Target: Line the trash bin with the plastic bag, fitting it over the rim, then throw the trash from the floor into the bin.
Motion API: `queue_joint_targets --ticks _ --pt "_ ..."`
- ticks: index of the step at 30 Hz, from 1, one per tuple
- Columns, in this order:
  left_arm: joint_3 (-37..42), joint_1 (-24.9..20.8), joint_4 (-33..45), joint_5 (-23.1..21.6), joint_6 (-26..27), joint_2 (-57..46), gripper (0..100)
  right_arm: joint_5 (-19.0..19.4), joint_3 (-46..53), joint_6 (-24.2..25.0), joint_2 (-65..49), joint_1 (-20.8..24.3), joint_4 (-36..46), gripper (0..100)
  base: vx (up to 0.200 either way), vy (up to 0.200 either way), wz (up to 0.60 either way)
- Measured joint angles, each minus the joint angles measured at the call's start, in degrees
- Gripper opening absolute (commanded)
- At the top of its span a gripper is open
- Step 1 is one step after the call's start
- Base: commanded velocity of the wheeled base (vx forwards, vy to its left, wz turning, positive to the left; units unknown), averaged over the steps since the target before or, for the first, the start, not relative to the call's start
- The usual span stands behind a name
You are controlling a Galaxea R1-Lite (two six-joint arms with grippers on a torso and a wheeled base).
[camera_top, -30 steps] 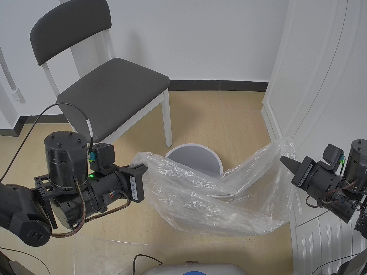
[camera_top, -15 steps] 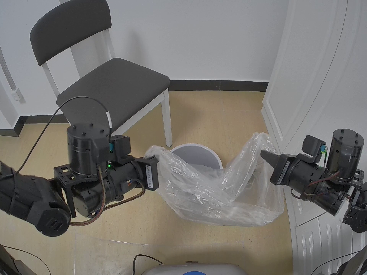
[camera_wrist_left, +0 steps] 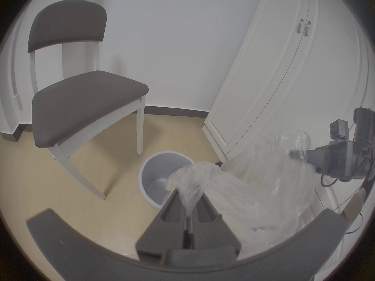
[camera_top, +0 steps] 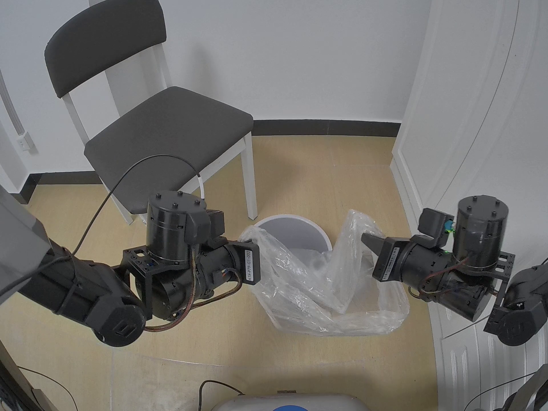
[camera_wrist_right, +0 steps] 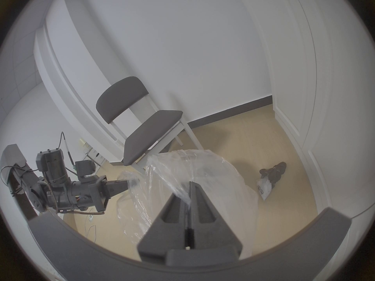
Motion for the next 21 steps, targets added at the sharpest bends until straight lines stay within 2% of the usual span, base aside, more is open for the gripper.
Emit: queue_joint_targets --ticks 12,21 --pt "-1.84 -1.90 -0.43 0.15 -2.28 2.51 0 -0.57 -2.02 0.17 5.90 -0.18 -3.74 0 0.000 0.000 0.00" --pt "-3.17 -3.04 -0.40 2.39 -2.71 2.97 0 -0.71 -2.46 0.23 7.83 -0.07 -3.89 0 0.000 0.000 0.00"
